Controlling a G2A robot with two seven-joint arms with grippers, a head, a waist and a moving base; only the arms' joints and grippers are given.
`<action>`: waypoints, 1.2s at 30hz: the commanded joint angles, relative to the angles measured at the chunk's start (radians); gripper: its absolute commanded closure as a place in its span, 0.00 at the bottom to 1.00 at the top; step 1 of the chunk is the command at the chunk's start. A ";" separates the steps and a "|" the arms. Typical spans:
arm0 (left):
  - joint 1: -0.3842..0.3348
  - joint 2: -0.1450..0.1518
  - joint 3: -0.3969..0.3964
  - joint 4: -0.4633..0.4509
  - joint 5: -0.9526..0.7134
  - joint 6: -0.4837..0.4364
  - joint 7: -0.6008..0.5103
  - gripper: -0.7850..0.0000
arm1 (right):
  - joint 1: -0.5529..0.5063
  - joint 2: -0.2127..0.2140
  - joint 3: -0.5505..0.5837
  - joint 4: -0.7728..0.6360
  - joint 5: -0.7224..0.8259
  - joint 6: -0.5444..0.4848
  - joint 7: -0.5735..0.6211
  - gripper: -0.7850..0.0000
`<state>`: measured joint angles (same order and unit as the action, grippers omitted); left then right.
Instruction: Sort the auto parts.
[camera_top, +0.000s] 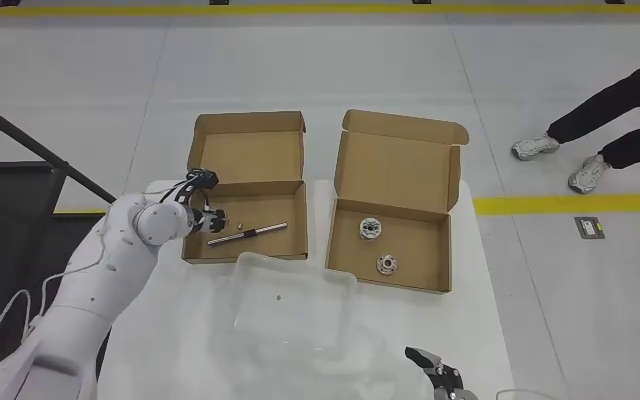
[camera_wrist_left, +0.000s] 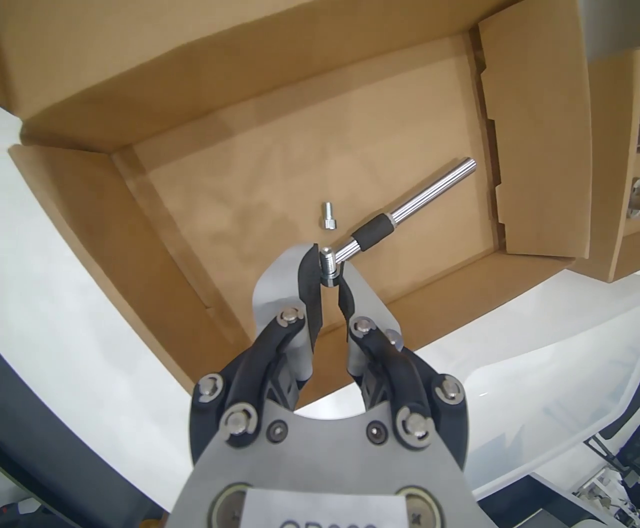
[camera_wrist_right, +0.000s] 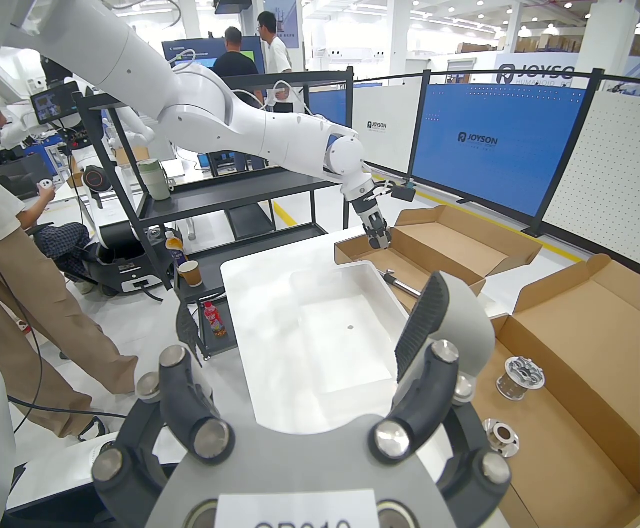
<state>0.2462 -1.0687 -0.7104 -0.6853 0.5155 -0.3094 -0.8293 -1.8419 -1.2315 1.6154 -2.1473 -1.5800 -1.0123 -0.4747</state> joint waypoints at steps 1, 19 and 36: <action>-0.014 -0.018 0.018 0.037 0.001 0.006 0.001 1.00 | 0.000 0.000 0.000 0.000 0.000 0.000 0.000 0.00; -0.097 -0.171 0.128 0.318 0.066 0.049 0.058 1.00 | 0.000 0.000 0.000 0.000 0.000 0.000 0.000 0.00; -0.125 -0.229 0.132 0.438 0.084 0.002 0.086 0.89 | 0.000 0.000 0.000 0.000 0.000 0.000 0.000 0.00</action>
<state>0.1220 -1.2963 -0.5777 -0.2498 0.5985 -0.3059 -0.7454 -1.8419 -1.2315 1.6154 -2.1473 -1.5800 -1.0123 -0.4747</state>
